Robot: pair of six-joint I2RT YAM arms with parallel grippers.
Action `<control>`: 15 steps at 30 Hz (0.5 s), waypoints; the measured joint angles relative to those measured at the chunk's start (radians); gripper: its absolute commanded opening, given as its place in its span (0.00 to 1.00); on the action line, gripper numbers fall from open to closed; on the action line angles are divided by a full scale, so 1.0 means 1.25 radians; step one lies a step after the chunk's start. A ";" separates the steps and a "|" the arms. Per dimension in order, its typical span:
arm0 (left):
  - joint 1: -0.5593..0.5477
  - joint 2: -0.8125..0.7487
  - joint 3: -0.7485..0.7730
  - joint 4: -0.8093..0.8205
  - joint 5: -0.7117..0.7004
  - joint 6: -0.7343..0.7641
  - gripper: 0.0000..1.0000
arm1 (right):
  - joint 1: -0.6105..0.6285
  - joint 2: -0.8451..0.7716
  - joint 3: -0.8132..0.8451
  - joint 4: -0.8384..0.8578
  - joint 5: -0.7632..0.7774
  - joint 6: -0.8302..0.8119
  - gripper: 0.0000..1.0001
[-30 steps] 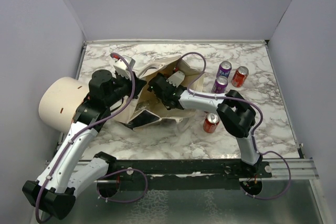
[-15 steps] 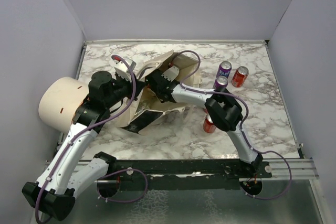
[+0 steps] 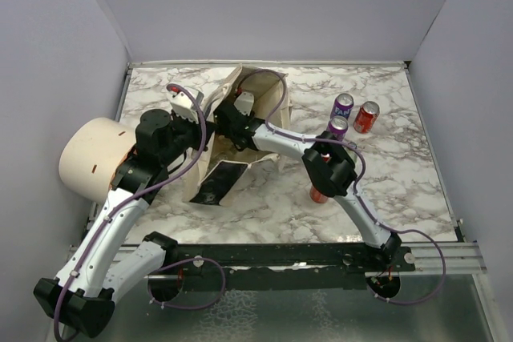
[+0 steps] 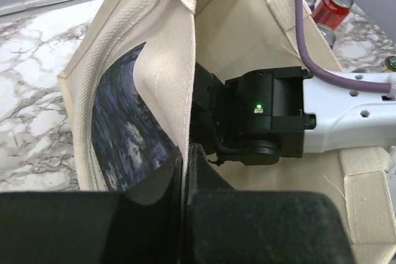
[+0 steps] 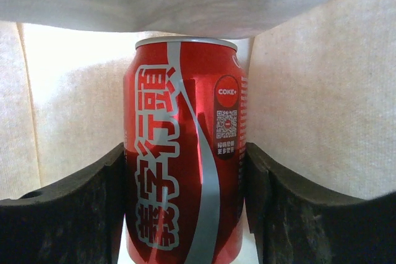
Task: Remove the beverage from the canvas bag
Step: Take out the drink from the canvas bag.
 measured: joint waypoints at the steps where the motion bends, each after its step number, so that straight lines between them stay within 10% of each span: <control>1: 0.000 0.001 0.000 0.000 -0.013 -0.002 0.00 | -0.001 0.000 0.000 0.003 -0.009 -0.021 0.39; 15: -0.003 0.120 0.132 -0.091 -0.219 -0.074 0.00 | -0.020 -0.130 -0.236 0.219 -0.215 -0.400 0.10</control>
